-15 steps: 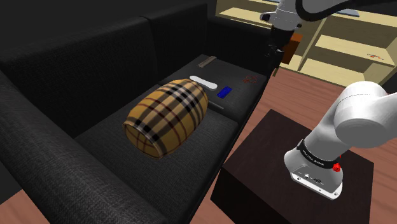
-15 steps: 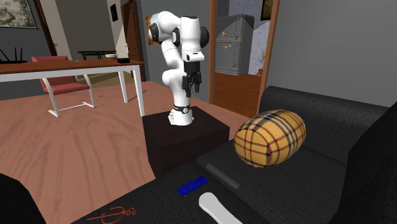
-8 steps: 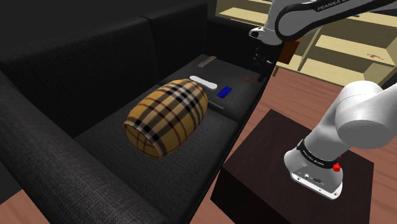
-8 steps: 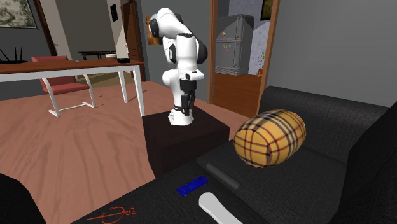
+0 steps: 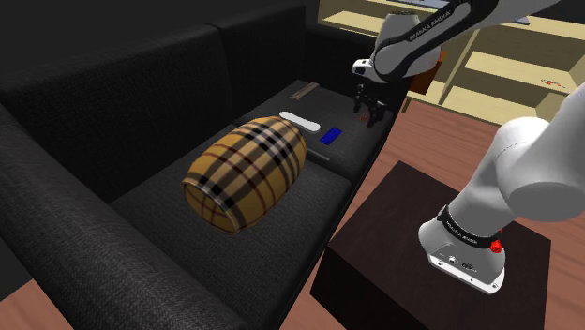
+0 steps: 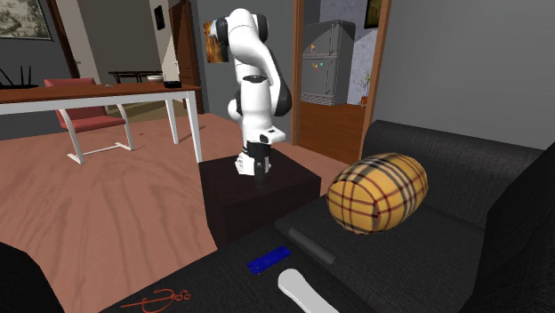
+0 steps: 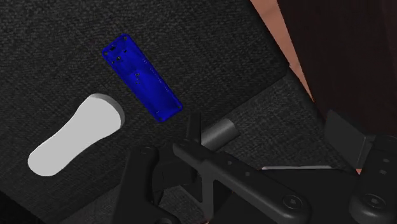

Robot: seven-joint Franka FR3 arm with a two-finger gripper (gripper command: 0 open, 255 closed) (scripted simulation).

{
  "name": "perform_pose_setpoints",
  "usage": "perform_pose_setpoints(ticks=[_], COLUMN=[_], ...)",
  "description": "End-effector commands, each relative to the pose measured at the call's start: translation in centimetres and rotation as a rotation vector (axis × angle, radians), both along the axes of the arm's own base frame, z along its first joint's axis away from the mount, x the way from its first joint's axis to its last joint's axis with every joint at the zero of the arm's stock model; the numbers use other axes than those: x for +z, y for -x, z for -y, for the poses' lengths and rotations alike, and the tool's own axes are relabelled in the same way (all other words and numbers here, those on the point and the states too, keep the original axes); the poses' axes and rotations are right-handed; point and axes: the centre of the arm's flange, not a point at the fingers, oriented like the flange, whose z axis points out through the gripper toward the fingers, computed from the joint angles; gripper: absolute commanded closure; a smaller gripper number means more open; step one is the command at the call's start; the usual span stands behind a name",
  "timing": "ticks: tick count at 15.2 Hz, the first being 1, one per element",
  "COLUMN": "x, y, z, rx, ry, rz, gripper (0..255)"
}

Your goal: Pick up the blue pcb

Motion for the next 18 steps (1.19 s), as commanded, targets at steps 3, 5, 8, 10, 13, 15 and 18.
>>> perform_pose_setpoints(ticks=[3, 5, 8, 10, 13, 15, 18], x=[-3.7, -5.6, -8.4, -10.2, -13.0, -14.3, -15.8], y=[-3.1, -4.7, -7.3, -9.1, -11.8, -12.6, -12.6], z=[1.5, 2.1, 2.8, 3.2, 3.5, 3.5, 3.5], rx=[0.137, 0.203, 0.302, 0.367, 0.466, 0.494, 0.494], ry=[0.011, 0.016, 0.023, 0.027, 0.034, 0.036, 0.036], rz=[0.014, 0.020, 0.029, 0.035, 0.044, 0.047, 0.047], gripper=[0, 0, 0, 0, 0, 0, 0])
